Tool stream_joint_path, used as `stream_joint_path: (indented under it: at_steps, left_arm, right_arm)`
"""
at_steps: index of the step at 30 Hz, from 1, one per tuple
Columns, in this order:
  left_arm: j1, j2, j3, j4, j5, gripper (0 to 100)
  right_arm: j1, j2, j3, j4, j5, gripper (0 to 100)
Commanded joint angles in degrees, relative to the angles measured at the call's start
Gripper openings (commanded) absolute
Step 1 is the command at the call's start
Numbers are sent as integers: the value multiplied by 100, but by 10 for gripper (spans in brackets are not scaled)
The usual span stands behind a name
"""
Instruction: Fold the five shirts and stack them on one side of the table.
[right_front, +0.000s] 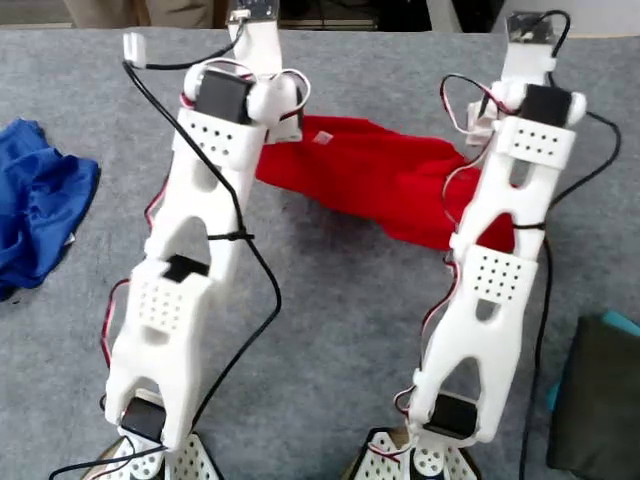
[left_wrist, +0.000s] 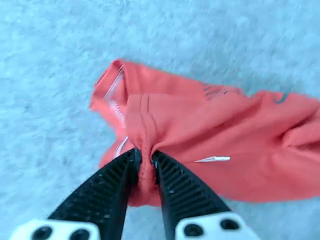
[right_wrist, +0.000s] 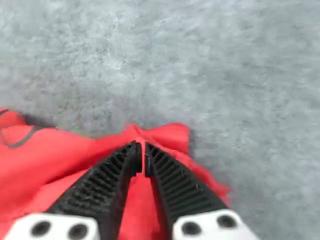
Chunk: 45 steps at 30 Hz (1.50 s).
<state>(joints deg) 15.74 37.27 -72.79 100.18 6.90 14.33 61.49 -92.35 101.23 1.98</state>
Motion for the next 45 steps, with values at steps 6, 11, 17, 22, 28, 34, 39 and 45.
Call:
stream_joint_path:
  at_steps: [6, 11, 17, 22, 28, 34, 39, 45]
  left_arm:
    - [-246, -2062, 2681, 70, -958, 19]
    - [-185, -2818, 4079, 44, -1433, 19]
    - [-44, -3407, 5389, -114, -1732, 19]
    - [-44, -4251, 6743, -774, -1732, 19]
    - [-422, -5596, 8607, -1969, -1697, 19]
    - [-1345, -6079, 9996, -3349, -1644, 19]
    - [-1600, -5938, 11112, -4853, -1002, 19]
    - [-1600, -5833, 12035, -6145, -431, 19]
  right_arm:
    - [444, -2141, 1305, 123, 396, 12]
    - [312, -3776, 4242, 123, 844, 12]
    - [40, -4813, 7301, -466, 1345, 19]
    - [-374, -4901, 8541, -1020, 2066, 69]
    - [-629, -4980, 8180, -1292, 2163, 69]
    - [-743, -5323, 7380, -844, 1679, 42]
    - [-760, -5604, 6870, -615, 1679, 12]
    - [-971, -5244, 6387, -818, 1679, 10]
